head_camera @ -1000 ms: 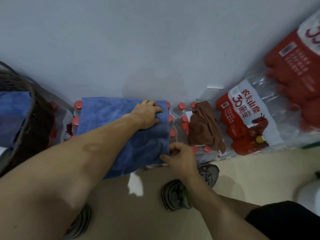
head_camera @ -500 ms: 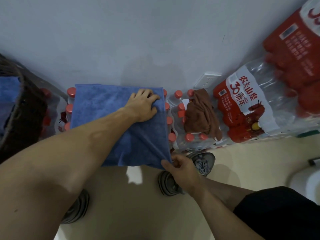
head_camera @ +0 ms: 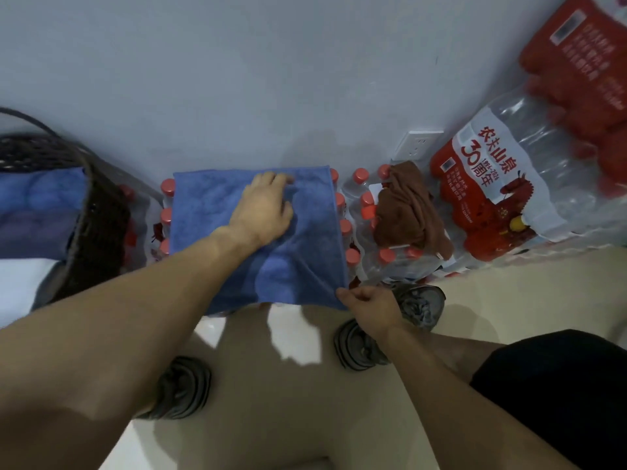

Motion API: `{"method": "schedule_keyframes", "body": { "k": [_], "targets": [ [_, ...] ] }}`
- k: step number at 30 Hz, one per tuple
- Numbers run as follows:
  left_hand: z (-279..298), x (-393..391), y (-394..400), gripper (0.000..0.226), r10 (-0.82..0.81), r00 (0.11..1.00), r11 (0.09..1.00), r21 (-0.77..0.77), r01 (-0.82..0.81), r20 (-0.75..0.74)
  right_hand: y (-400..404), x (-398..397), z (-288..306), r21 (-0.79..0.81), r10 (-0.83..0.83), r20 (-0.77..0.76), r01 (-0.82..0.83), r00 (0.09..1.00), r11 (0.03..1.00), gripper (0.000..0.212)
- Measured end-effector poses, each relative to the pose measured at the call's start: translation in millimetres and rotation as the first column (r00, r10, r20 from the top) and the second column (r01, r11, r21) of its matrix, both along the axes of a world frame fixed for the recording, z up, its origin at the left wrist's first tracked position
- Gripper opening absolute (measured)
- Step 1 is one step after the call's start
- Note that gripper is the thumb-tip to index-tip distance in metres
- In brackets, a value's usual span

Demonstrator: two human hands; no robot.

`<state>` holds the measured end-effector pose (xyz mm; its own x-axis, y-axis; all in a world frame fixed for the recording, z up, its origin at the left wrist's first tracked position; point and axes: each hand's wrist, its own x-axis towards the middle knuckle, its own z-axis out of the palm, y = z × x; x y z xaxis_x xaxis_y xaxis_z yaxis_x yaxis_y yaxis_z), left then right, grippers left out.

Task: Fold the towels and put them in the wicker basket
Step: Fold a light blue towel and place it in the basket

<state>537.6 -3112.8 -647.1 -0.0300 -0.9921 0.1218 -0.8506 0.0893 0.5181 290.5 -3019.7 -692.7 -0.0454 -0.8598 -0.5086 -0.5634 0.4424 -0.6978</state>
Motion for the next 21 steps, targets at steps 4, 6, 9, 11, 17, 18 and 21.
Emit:
{"method": "schedule_keyframes", "body": {
  "k": [4,6,9,11,17,18,21],
  "targets": [
    [5.3,17.3,81.6,0.018,0.488,0.793,0.84,-0.051,-0.54,-0.364,-0.2,0.4,-2.6,0.059,-0.108,0.118,0.101,0.987,0.993,0.034],
    [-5.2,22.7,121.6,0.014,0.718,0.552,0.651,0.128,-0.748,-0.425,1.4,3.6,-5.2,0.117,-0.189,0.217,0.166,0.958,0.979,0.026],
    [-22.9,29.6,170.9,0.018,0.826,0.327,0.512,0.369,-0.776,-0.459,6.7,10.0,-7.6,0.167,-0.225,0.283,0.183,0.932,0.969,0.033],
    [-33.9,37.3,192.4,0.029,0.824,0.331,0.525,0.399,-0.752,-0.46,9.3,14.4,-7.3,0.18,-0.241,0.308,0.192,0.92,0.965,0.033],
    [-48.0,55.8,200.1,0.038,0.864,0.188,0.477,0.638,-0.605,-0.468,11.7,21.7,-2.8,0.176,-0.221,0.3,0.174,0.928,0.969,0.017],
    [-48.7,56.6,199.8,0.046,0.875,0.18,0.462,0.662,-0.59,-0.45,10.7,21.9,-1.7,0.176,-0.24,0.309,0.192,0.92,0.965,0.017],
    [-48.9,58.8,201.3,0.045,0.885,0.189,0.453,0.692,-0.563,-0.426,7.1,22.9,3.2,0.195,-0.294,0.339,0.24,0.894,0.951,0.019]
  ]
}}
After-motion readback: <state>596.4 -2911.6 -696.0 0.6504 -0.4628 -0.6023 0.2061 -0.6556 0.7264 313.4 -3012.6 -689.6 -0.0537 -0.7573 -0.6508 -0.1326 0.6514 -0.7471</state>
